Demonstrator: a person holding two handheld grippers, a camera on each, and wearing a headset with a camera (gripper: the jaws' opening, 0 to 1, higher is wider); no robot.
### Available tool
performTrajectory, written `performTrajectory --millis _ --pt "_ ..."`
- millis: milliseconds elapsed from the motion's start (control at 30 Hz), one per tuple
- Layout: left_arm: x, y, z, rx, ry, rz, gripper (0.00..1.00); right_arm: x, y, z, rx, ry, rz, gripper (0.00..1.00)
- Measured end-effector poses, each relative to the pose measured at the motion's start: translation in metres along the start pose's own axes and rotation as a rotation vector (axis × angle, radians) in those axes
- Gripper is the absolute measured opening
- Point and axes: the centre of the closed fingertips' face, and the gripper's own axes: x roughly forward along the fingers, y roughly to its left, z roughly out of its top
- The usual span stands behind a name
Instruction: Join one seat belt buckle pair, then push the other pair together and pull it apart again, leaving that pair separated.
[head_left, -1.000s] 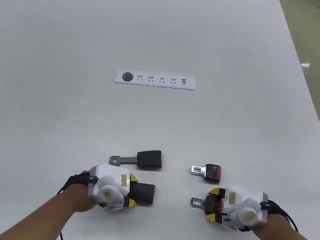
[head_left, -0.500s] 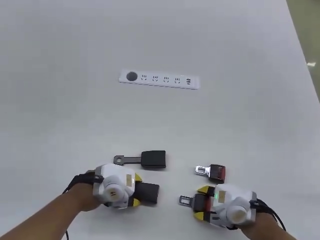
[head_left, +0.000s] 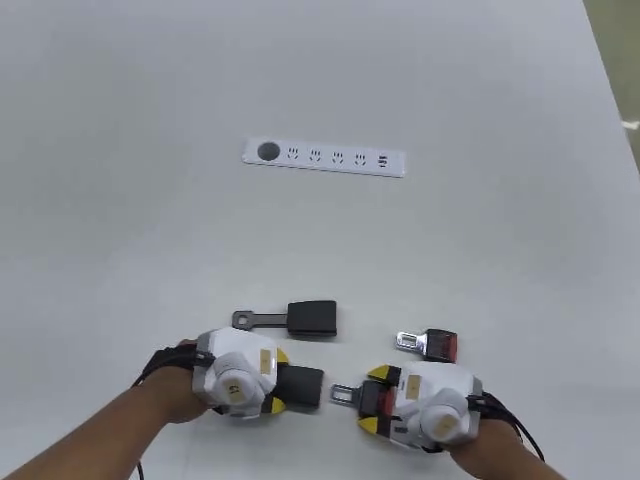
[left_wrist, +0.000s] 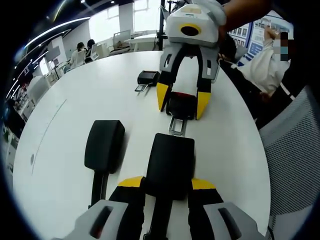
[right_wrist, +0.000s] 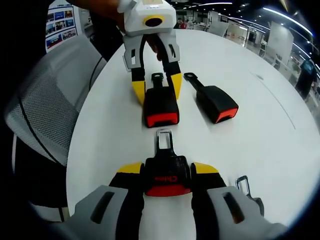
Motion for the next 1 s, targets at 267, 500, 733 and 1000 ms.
performTrajectory --millis 267,500,733,1000 --pt "0.0 -0.002 0.003 0.0 0.001 0.0 0.34 -0.009 -0.001 0.014 -0.01 -0.012 0.016 0.35" --pt "-0.001 -0.003 0.006 0.008 0.006 -0.002 0.34 -0.009 -0.005 0.025 -0.028 -0.02 0.035 0.34" --pt "0.0 -0.003 0.006 0.018 0.018 -0.005 0.33 -0.007 -0.009 0.027 -0.017 -0.03 0.038 0.34" --pt "-0.001 -0.003 0.005 0.025 0.024 -0.006 0.32 0.002 -0.008 0.037 -0.02 -0.051 0.051 0.33"
